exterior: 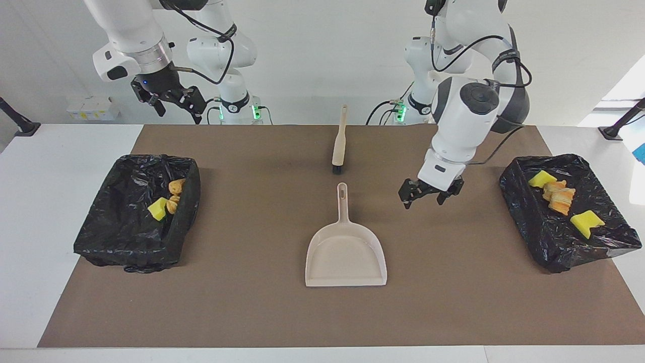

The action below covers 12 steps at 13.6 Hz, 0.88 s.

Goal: Sweep and dump trash in bin

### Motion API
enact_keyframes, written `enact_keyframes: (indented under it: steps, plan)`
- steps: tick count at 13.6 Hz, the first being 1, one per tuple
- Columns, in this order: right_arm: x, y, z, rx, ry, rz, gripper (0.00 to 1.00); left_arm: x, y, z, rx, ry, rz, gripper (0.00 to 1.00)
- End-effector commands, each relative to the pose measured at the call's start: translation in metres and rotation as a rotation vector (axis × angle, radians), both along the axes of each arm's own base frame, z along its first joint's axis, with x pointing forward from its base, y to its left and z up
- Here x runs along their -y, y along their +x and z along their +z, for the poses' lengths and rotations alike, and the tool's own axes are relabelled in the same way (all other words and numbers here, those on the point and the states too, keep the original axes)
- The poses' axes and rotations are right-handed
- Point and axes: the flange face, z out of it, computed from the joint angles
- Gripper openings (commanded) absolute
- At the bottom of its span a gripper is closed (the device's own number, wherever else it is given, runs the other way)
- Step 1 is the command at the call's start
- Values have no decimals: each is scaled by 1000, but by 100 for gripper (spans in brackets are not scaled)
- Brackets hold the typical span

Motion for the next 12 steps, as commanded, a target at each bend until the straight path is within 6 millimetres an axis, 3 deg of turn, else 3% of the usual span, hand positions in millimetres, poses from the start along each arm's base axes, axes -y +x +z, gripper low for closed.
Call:
enact_keyframes:
  steps: [1,4,6,8,12]
  plan:
    - [4,-1,0,20,10,30,100,-51,6,20,15,36,-38,100]
    - [6,0,-1,18,14,83,100,-108,10,34,36,50,-137,100]
    - [8,8,2,77,18,136,100,-137,7,55,64,51,-138,100]
    - [7,11,3,94,18,140,100,-154,-4,65,33,58,-206,100]
    - [4,10,3,95,38,140,100,-191,-49,87,11,48,-171,100]
